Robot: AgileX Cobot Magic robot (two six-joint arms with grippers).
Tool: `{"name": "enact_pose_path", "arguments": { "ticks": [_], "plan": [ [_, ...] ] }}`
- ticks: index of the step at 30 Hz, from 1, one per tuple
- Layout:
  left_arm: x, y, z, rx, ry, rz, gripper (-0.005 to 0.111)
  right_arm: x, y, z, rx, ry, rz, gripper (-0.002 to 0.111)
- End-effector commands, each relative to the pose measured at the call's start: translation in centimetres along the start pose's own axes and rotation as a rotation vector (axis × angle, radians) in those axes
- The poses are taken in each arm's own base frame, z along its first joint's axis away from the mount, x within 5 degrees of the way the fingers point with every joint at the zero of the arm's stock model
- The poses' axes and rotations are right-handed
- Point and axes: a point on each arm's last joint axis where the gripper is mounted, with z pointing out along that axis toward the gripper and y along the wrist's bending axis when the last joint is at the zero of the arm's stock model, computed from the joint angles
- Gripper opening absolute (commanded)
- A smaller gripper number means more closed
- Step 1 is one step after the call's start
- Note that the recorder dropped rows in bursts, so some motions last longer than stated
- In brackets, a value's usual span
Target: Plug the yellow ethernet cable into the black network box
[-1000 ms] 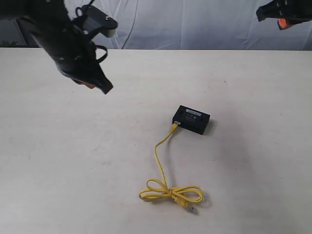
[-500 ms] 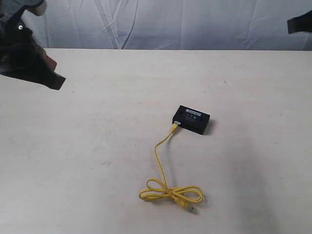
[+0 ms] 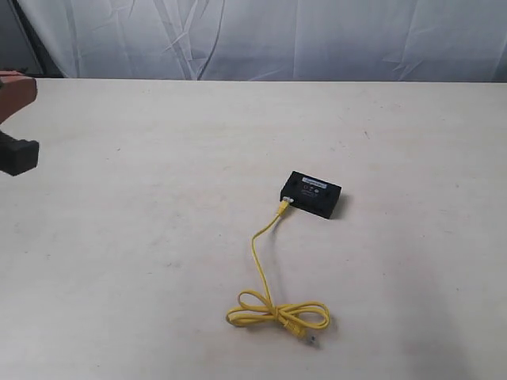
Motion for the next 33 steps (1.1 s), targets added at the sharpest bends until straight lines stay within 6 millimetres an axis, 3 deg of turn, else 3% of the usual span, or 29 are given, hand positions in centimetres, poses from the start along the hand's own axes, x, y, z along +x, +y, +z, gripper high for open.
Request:
{"name": "enact_pose_path", "arguments": {
  "ticks": [1,7,13,22,33],
  "plan": [
    [0.9,-0.2,-1.8,-0.017,-0.113,-0.055,0.0,0.9,0.0,-2.8,0.01,-0.135,-0.003,-0.001],
    [2.3,-0.5,-4.0,-0.026,-0.177,-0.062,0.0,1.6,0.1,-5.7,0.017,-0.26,0.002,-0.001],
    [2.5,-0.6,-6.0,-0.032,-0.251,-0.071,0.0,2.1,0.1,-7.0,0.022,-0.291,0.003,-0.001],
    [2.8,-0.7,-8.1,-0.038,-0.295,-0.052,0.0,2.2,0.1,-7.1,0.022,-0.289,0.005,-0.001],
    [2.8,-0.7,-8.2,-0.045,-0.296,-0.033,0.0,2.2,0.1,-7.1,0.022,-0.289,0.005,-0.001]
  ]
}}
